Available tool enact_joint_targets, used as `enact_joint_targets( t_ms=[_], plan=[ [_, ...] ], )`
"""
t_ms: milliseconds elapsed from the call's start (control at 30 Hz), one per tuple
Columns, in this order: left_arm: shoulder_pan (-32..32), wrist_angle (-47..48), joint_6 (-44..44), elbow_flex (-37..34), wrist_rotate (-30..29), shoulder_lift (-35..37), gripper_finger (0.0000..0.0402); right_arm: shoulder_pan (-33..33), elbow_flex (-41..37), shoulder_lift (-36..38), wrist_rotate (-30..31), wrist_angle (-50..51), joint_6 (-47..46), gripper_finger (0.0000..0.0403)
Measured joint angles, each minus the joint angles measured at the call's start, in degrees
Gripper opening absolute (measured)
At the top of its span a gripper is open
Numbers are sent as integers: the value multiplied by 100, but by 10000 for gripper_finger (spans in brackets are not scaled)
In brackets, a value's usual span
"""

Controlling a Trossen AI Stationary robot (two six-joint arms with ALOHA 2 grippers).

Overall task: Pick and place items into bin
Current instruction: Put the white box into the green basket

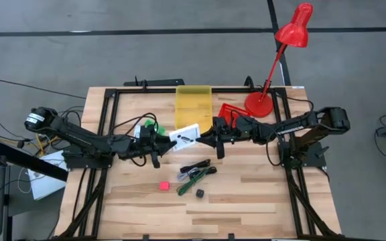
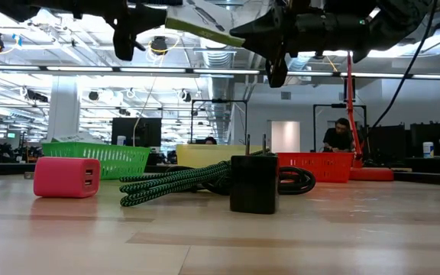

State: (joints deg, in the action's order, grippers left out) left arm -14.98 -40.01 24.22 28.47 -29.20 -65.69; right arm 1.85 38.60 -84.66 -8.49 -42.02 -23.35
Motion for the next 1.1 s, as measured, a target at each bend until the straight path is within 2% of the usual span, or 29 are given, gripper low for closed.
enact_joint_targets(
  t_ms=[100,133,667,933,1100],
  plan=[
    [2,24,-126,0,-21,4,27,-4,-6,0,-31,-2,91,51],
    [2,26,-155,0,-21,4,24,-4,-6,0,-43,-2,140,55],
    [-14,212,-625,-7,-182,192,24,103,5,2,-68,175,391,66],
    [-100,1131,-738,-7,-794,947,24,118,-4,4,-98,487,383,75],
    [-339,2012,-697,-7,-1631,1433,24,125,-4,2,-79,1014,344,82]
  ],
)
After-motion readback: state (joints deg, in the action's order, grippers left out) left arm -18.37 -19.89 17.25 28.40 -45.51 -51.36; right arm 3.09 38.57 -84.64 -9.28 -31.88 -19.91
